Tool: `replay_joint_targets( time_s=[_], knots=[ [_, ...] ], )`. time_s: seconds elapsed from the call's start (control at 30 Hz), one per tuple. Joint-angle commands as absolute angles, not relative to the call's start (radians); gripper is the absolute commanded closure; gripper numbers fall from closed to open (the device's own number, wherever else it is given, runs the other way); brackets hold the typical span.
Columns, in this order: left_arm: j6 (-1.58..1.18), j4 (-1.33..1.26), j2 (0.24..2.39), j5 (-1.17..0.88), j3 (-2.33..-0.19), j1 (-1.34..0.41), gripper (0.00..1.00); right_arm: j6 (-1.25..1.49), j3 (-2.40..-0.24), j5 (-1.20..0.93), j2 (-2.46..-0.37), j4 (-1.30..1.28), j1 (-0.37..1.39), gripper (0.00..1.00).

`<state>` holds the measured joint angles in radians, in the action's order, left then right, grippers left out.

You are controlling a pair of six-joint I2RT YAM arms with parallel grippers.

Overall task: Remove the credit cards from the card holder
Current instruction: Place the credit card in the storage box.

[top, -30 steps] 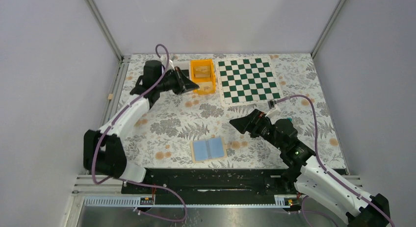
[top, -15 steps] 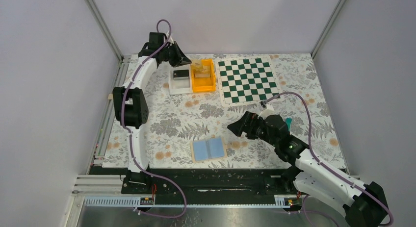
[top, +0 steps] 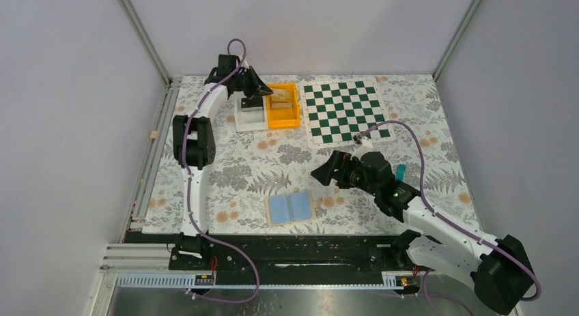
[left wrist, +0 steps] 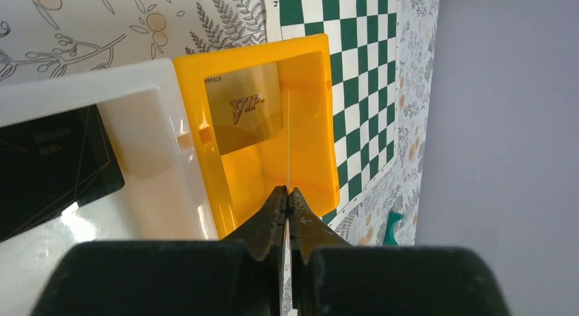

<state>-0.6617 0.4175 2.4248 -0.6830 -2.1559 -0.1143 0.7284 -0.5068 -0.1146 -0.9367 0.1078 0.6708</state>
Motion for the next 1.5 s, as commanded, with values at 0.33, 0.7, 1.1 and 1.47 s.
replay_joint_targets(
  time_s=[0.33, 0.7, 1.1, 1.47],
  knots=[
    [-0.750, 0.186, 2.500, -0.724, -2.209, -0.125, 1.00, 0.699, -0.554, -0.091, -0.954, 0.152, 0.666, 0.00],
    [-0.790, 0.082, 2.519, -0.698, -2.210, -0.140, 0.89, 0.696, -0.546, -0.060, -0.916, 0.143, 0.660, 0.00],
    [-0.796, 0.065, 2.517, -0.683, -2.209, -0.139, 0.82, 0.690, -0.543, -0.038, -0.884, 0.128, 0.656, 0.02],
    [-0.803, 0.041, 2.515, -0.650, -2.212, -0.139, 0.71, 0.677, -0.551, -0.037, -0.903, 0.129, 0.651, 0.02]
  ],
)
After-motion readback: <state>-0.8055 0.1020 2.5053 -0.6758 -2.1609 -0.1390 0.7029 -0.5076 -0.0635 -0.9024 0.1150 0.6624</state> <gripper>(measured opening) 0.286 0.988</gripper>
